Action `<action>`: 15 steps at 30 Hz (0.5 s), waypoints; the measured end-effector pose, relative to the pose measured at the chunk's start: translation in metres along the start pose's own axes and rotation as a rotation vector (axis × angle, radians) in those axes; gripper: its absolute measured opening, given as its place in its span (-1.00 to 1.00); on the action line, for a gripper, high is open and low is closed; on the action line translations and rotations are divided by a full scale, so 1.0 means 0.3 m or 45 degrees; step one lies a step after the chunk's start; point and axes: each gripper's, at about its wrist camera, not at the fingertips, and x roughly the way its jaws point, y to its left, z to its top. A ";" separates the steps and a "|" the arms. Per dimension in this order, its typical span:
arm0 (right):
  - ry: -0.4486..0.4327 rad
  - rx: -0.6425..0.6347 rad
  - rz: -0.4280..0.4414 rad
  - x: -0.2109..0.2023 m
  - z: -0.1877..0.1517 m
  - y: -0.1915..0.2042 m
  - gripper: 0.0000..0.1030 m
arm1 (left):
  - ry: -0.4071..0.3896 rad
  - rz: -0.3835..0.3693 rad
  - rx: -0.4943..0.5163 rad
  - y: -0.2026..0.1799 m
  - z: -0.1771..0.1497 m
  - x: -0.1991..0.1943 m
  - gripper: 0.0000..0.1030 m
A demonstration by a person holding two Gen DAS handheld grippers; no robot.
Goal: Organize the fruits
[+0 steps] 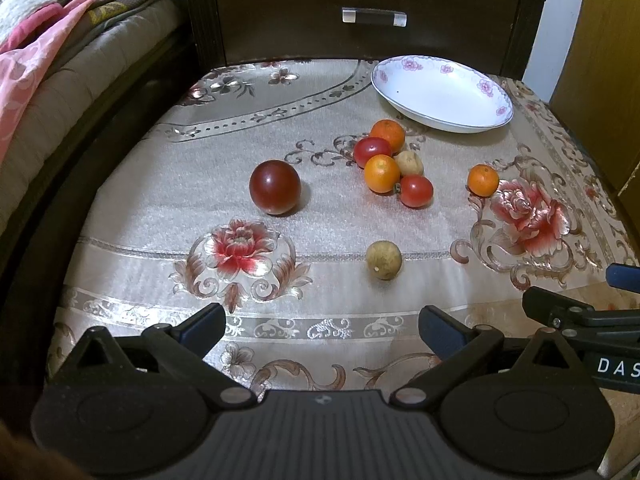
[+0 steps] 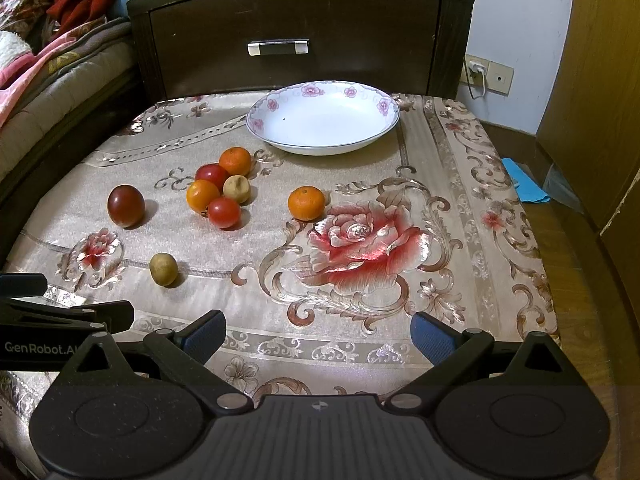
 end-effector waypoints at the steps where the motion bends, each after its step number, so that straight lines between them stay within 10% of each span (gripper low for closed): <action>1: 0.000 0.000 0.000 0.000 0.000 0.000 0.80 | 0.000 0.000 0.000 -0.001 -0.002 0.000 1.00; 15: 0.004 0.001 0.000 0.003 -0.002 0.001 0.80 | 0.004 -0.001 -0.001 -0.001 -0.006 0.005 1.00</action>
